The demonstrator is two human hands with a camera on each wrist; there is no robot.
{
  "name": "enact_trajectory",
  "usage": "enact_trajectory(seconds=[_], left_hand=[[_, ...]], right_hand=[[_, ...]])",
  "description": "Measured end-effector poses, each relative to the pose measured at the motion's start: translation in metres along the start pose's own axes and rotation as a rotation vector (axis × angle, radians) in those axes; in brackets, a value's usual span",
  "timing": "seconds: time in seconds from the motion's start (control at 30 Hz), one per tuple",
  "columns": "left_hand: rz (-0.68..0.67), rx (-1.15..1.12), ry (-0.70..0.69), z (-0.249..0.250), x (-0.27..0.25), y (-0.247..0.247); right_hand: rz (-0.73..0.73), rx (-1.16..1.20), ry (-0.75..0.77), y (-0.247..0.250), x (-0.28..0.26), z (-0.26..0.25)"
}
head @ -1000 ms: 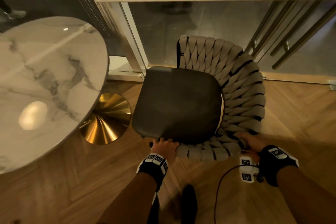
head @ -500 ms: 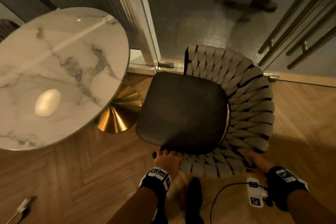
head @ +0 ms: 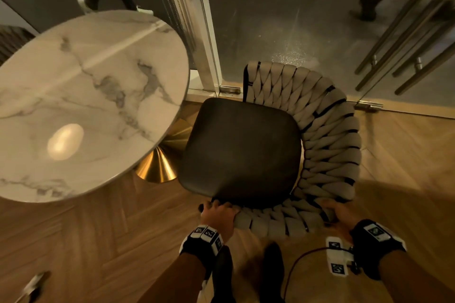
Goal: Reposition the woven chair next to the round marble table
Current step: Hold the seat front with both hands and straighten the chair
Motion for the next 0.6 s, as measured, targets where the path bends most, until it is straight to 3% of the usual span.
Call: enact_trajectory(seconds=[0.23, 0.4, 0.6], left_hand=[[0.019, -0.017, 0.002, -0.014, 0.006, 0.005], [-0.007, -0.017, -0.014, -0.006, -0.004, -0.006], [-0.041, -0.015, -0.015, -0.002, -0.012, -0.009]], right_hand=[[0.018, -0.009, 0.023, 0.012, 0.049, 0.011], [0.016, 0.019, 0.027, 0.012, 0.034, 0.021], [-0.060, 0.015, -0.022, 0.024, 0.059, 0.048]])
Point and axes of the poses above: each hand's wrist, its own x-axis towards the middle knuckle, its own y-axis out of the back of the hand, z = x × y, the point moved 9 cm from there along x, towards the middle knuckle, and after that the axes turned 11 degrees about -z, right-handed, at the moved point
